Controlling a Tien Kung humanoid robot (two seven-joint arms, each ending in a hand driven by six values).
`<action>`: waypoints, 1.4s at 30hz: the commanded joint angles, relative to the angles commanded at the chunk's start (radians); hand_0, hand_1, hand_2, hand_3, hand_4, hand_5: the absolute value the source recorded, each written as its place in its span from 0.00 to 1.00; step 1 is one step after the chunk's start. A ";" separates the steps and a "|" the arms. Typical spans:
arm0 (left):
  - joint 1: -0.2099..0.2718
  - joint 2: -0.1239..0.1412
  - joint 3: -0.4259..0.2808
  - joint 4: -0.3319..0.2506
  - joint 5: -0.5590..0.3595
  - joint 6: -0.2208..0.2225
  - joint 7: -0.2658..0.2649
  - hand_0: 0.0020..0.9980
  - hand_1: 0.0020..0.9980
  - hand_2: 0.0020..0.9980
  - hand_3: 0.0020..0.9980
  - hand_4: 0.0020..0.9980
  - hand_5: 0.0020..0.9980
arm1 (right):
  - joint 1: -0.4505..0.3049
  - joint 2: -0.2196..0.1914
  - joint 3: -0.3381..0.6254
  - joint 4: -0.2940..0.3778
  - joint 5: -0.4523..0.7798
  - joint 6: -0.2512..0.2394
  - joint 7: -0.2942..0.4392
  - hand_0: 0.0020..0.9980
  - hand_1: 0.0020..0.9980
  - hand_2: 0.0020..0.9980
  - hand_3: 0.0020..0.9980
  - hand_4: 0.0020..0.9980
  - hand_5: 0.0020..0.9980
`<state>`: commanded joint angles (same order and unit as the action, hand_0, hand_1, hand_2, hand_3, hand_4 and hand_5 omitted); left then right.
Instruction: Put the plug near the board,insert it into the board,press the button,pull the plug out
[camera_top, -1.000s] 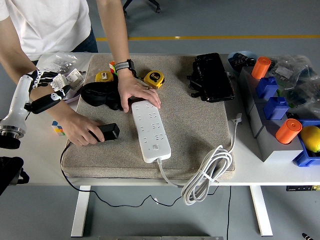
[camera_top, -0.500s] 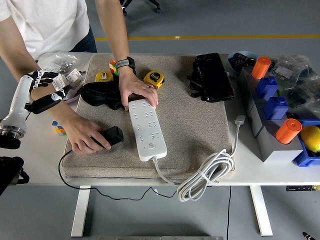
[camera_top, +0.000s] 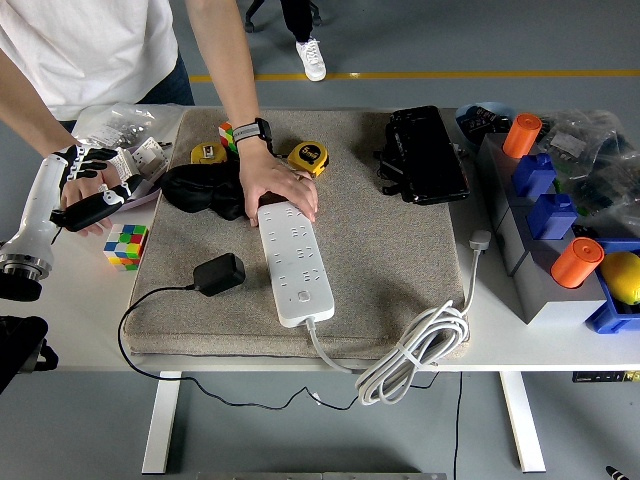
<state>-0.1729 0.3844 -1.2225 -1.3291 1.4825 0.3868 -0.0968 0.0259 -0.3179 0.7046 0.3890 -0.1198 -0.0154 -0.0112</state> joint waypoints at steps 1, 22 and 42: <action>0.001 0.001 0.004 -0.004 0.002 0.000 0.002 0.62 0.68 0.71 0.64 0.90 0.41 | 0.000 0.000 0.001 0.000 0.000 0.000 0.000 0.63 0.69 0.69 0.58 0.85 0.51; 0.024 0.019 0.239 -0.053 0.104 -0.024 0.057 0.63 0.68 0.71 0.67 0.94 0.38 | -0.004 -0.001 0.005 -0.003 -0.001 0.003 0.002 0.63 0.69 0.69 0.58 0.85 0.51; 0.016 0.023 0.277 -0.071 0.135 -0.013 0.055 0.63 0.68 0.71 0.68 0.95 0.38 | -0.016 0.000 0.012 0.000 -0.005 0.001 0.003 0.63 0.69 0.69 0.58 0.85 0.51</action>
<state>-0.1569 0.4071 -0.9459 -1.4001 1.6177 0.3739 -0.0419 0.0096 -0.3181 0.7164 0.3887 -0.1250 -0.0139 -0.0082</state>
